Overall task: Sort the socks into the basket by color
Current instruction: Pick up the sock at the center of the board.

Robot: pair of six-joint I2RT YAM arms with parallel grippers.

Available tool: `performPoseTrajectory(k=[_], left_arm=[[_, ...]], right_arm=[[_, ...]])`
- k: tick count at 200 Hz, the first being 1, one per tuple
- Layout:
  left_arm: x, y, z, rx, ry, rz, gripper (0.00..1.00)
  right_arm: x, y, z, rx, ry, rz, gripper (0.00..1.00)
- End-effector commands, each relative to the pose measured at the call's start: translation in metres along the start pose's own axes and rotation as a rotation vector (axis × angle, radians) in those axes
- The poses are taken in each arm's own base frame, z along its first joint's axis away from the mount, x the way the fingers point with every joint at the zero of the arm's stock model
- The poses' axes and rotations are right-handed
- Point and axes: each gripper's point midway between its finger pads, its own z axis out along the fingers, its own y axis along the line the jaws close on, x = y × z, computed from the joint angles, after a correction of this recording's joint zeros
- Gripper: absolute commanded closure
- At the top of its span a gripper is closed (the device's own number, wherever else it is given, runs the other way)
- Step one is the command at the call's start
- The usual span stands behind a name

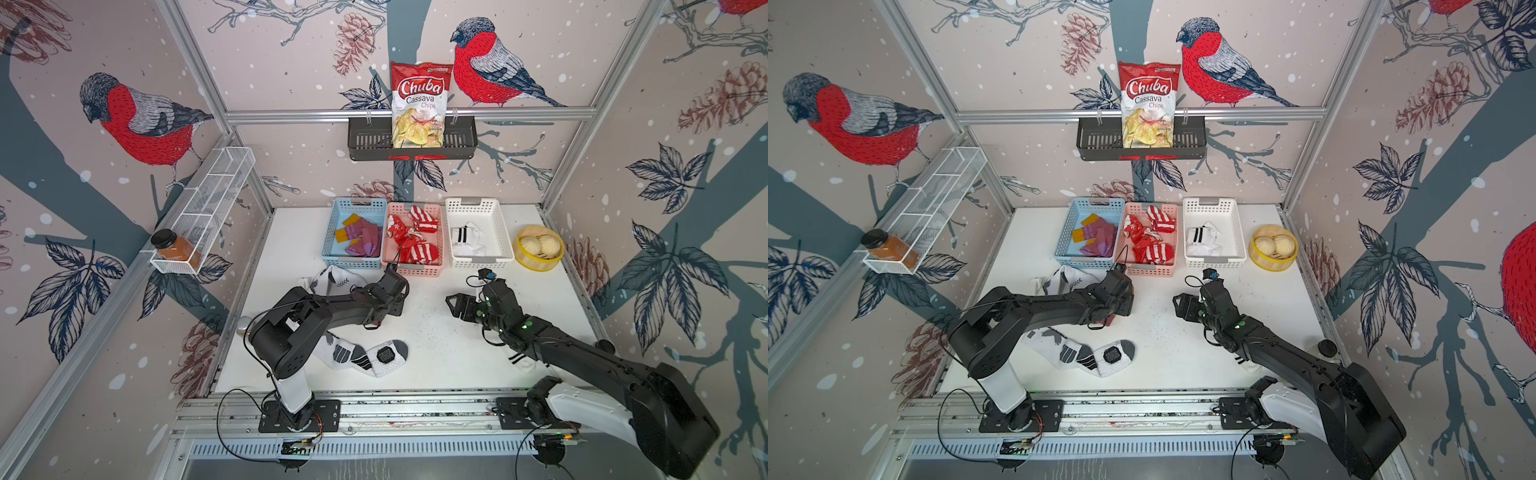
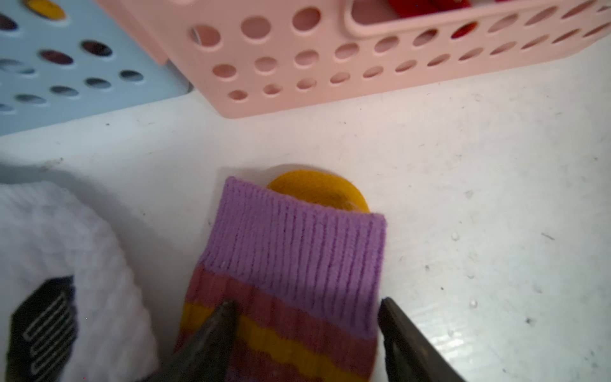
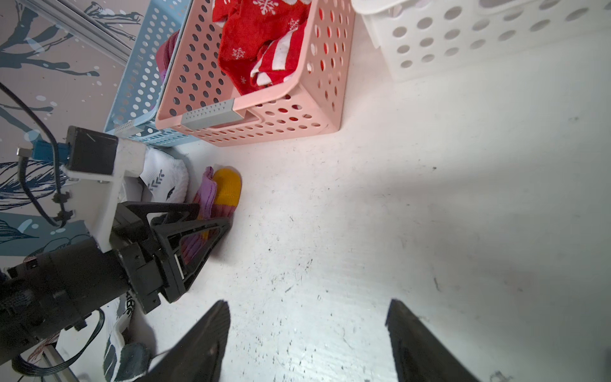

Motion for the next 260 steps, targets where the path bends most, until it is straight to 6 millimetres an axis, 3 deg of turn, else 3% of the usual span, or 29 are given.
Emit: performPoseTrajectory(k=[1, 80, 104, 155, 192, 260], left_arm=[[0.003, -0.006, 0.005, 0.026, 0.017, 0.008, 0.38], [0.004, -0.011, 0.001, 0.058, 0.032, 0.037, 0.69], [-0.001, -0.012, -0.013, 0.077, 0.009, 0.042, 0.81], [-0.016, 0.003, -0.051, 0.047, -0.051, 0.051, 0.86], [-0.047, 0.007, -0.087, 0.055, -0.164, 0.023, 0.87], [-0.130, 0.050, -0.134, 0.014, -0.383, -0.076, 0.87]], right_arm=[[-0.003, 0.001, -0.001, -0.003, -0.015, 0.011, 0.23], [-0.002, -0.003, -0.005, -0.004, -0.026, 0.015, 0.23], [-0.002, -0.003, -0.006, -0.003, -0.029, 0.015, 0.23], [-0.005, -0.006, -0.011, -0.004, -0.044, 0.015, 0.23], [-0.005, -0.005, -0.011, -0.010, -0.044, 0.016, 0.23], [-0.004, -0.002, -0.012, -0.029, -0.043, 0.018, 0.24]])
